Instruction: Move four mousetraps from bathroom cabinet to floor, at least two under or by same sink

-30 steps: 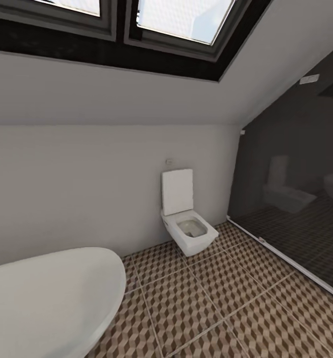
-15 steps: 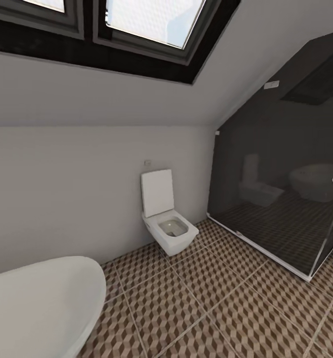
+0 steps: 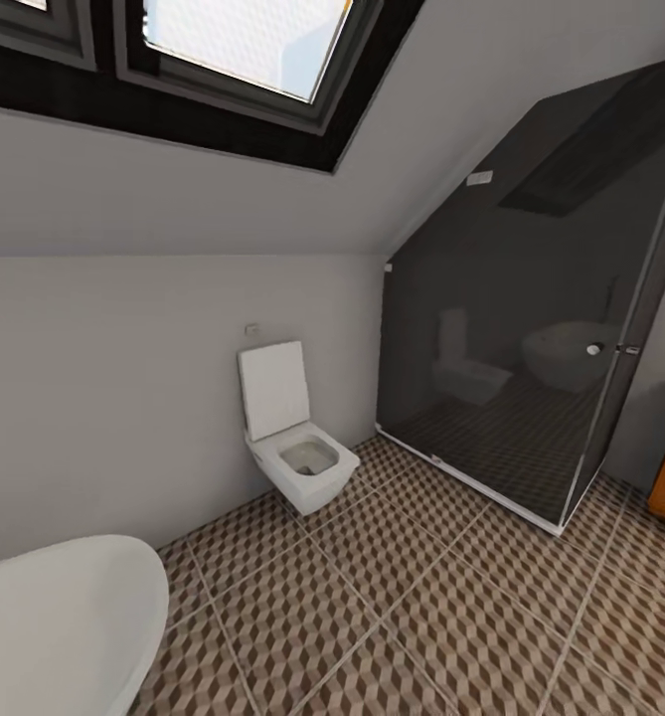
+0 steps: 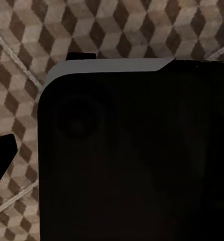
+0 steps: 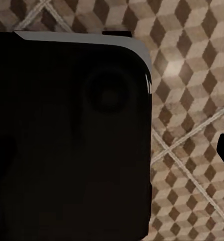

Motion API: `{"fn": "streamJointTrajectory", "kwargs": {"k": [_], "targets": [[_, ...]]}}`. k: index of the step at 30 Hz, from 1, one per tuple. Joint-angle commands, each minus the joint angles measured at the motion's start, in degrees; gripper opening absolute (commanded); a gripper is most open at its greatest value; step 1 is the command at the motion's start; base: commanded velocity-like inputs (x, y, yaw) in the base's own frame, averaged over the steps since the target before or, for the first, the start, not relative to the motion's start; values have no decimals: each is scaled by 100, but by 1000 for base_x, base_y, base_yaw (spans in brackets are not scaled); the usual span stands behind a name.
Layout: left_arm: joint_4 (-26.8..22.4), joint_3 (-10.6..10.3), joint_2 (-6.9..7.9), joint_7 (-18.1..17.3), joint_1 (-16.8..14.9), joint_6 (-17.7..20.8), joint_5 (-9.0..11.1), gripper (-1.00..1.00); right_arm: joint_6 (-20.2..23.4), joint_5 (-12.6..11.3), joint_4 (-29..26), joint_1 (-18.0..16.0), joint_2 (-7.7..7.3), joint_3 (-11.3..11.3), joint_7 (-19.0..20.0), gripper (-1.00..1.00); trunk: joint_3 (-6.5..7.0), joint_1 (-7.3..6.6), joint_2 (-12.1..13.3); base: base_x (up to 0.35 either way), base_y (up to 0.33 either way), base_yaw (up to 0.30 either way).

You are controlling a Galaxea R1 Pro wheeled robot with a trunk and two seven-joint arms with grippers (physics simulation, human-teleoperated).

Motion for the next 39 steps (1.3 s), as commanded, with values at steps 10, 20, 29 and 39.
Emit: {"fn": "streamJointTrajectory", "kwargs": {"k": [10,20,29,39], "targets": [[2,11,2,-1,-1,-13,14,100,-28,21,3,-1,15,13,-6,100,17,0,-2,0,0,-216],[3,11,-2,-1,-1,-13,14,100,-24,82,3,-1,15,35,-17,100,22,0,-2,0,0,-60],[2,11,-4,-1,-1,-13,14,100,-84,26,3,-1,2,20,-18,100,22,0,-2,0,0,-217],[1,11,-4,-1,-1,-14,14,100,-190,5,3,-1,3,13,-24,100,22,0,-2,0,0,-285]]}}
